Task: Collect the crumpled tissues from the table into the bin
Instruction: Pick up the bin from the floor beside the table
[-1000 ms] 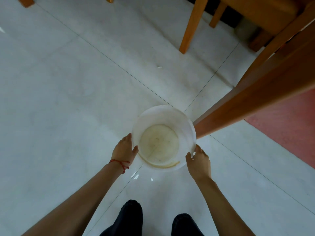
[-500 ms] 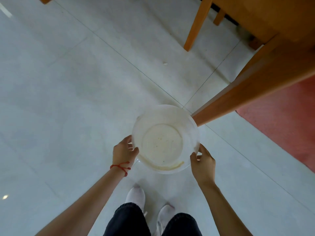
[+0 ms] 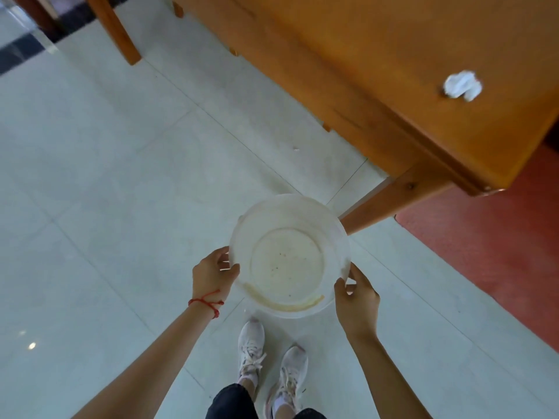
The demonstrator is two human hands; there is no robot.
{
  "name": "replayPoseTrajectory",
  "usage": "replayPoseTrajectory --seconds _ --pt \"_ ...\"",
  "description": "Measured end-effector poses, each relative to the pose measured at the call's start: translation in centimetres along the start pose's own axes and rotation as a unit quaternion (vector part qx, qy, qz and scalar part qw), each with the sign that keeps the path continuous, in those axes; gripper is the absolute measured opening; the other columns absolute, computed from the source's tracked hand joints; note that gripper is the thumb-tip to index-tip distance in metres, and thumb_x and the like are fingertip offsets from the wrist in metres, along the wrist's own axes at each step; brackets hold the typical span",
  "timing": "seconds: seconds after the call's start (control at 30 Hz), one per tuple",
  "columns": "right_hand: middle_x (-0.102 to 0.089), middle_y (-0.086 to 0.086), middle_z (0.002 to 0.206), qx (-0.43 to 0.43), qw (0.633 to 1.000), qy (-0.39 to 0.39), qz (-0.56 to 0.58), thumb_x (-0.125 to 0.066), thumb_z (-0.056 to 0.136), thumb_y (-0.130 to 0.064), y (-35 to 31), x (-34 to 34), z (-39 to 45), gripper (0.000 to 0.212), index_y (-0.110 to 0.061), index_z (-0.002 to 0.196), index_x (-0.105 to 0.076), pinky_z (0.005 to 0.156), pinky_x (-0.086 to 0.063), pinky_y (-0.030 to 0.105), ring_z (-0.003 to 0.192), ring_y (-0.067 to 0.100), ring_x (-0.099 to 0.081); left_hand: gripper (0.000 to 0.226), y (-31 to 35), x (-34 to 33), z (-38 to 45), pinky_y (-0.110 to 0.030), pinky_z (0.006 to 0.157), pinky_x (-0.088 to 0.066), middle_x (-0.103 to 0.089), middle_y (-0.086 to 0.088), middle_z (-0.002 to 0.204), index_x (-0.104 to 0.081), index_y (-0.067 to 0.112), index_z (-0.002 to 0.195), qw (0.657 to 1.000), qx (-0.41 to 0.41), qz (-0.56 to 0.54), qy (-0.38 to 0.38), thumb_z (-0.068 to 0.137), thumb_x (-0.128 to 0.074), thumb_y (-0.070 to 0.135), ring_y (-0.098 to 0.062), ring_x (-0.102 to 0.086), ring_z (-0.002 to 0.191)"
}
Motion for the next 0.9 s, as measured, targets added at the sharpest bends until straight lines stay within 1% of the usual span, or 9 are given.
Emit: replayPoseTrajectory --seconds 0.1,0.27,0.43,0.57,0.67,0.73,0.77,0.83,0.9 --pt "-0.066 0.008 0.113 0.016 1.000 0.001 -0.001 -0.051 0.086 -0.006 -2.9 2.0 -1.9 0.039 -0.017 0.123 -0.054 0.080 -0.054 0.038 0.080 0.022 -0.060 0.035 1.4 2.8 -1.8 -0.027 0.085 -0.044 -0.070 -0.016 0.100 -0.060 0.004 0.112 1.000 0.001 -0.002 0.001 0.077 -0.064 0.005 -0.019 -0.058 0.077" --pt "-0.067 0.009 0.108 0.031 0.999 0.001 -0.010 -0.052 0.085 -0.005 -6.7 5.3 -5.0 0.039 -0.017 0.122 -0.054 0.074 -0.053 0.035 0.076 0.022 -0.060 0.033 3.9 6.9 -4.7 -0.032 0.088 -0.046 -0.071 -0.017 0.098 -0.062 0.003 0.109 1.000 -0.005 -0.009 -0.003 0.077 -0.064 0.005 -0.021 -0.060 0.077" --pt "-0.062 0.001 0.094 0.018 1.000 -0.009 -0.003 -0.052 0.086 -0.007 -9.3 8.2 -7.6 0.036 -0.015 0.121 -0.055 0.067 -0.049 0.030 0.074 0.020 -0.060 0.029 6.3 10.2 -6.7 -0.039 0.093 -0.049 -0.071 -0.014 0.092 -0.064 0.005 0.105 0.999 0.002 -0.029 -0.016 0.076 -0.066 0.008 -0.028 -0.064 0.083" --pt "-0.062 -0.001 0.096 0.013 1.000 -0.010 0.010 -0.051 0.087 -0.007 -11.2 10.3 -9.2 0.036 -0.017 0.121 -0.056 0.068 -0.054 0.033 0.074 0.018 -0.061 0.024 8.9 12.3 -7.8 -0.036 0.090 -0.049 -0.071 -0.015 0.094 -0.067 0.007 0.101 0.999 -0.018 -0.028 -0.028 0.077 -0.065 0.010 -0.027 -0.063 0.082" --pt "-0.062 -0.007 0.088 0.019 1.000 -0.009 0.012 -0.051 0.088 -0.007 -12.6 11.7 -10.0 0.035 -0.018 0.120 -0.056 0.060 -0.051 0.023 0.067 0.010 -0.059 0.022 10.6 13.6 -8.5 -0.039 0.090 -0.050 -0.071 -0.015 0.096 -0.068 0.007 0.099 0.999 -0.032 -0.028 -0.031 0.078 -0.065 0.010 -0.032 -0.064 0.087" --pt "-0.062 -0.009 0.084 0.020 1.000 -0.005 0.015 -0.050 0.088 -0.008 -13.4 12.7 -10.5 0.033 -0.018 0.119 -0.057 0.058 -0.049 0.018 0.065 0.007 -0.059 0.021 11.6 14.2 -9.1 -0.040 0.088 -0.051 -0.070 -0.016 0.095 -0.068 0.006 0.098 0.998 -0.037 -0.033 -0.037 0.078 -0.065 0.008 -0.033 -0.065 0.083" --pt "-0.063 -0.006 0.087 0.017 1.000 -0.005 0.017 -0.050 0.088 -0.008 -13.7 13.0 -10.7 0.033 -0.018 0.119 -0.057 0.059 -0.049 0.018 0.065 0.006 -0.059 0.021 12.0 14.5 -9.3 -0.041 0.087 -0.052 -0.070 -0.016 0.094 -0.068 0.005 0.098 0.998 -0.038 -0.038 -0.040 0.078 -0.065 0.007 -0.033 -0.065 0.080" --pt "-0.066 0.001 0.101 0.015 1.000 -0.006 0.020 -0.050 0.088 -0.009 -14.4 13.7 -11.0 0.034 -0.017 0.121 -0.056 0.068 -0.053 0.025 0.070 0.007 -0.060 0.022 12.6 14.9 -9.8 -0.040 0.085 -0.054 -0.069 -0.016 0.092 -0.068 0.004 0.099 0.997 -0.036 -0.053 -0.044 0.077 -0.065 0.005 -0.031 -0.064 0.075" --pt "-0.066 0.002 0.108 0.015 1.000 -0.003 0.026 -0.050 0.088 -0.010 -14.9 14.4 -10.9 0.035 -0.018 0.122 -0.055 0.077 -0.055 0.033 0.076 0.015 -0.062 0.023 13.2 15.2 -10.0 -0.039 0.081 -0.055 -0.069 -0.016 0.091 -0.068 0.003 0.099 0.996 -0.039 -0.065 -0.048 0.076 -0.065 0.003 -0.031 -0.064 0.073"
Point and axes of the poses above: each hand's wrist, its own z-axis towards the middle knuckle, its own x-axis out of the back of the hand, y = z × x, the point moved 8 cm from there along z, towards the middle knuckle
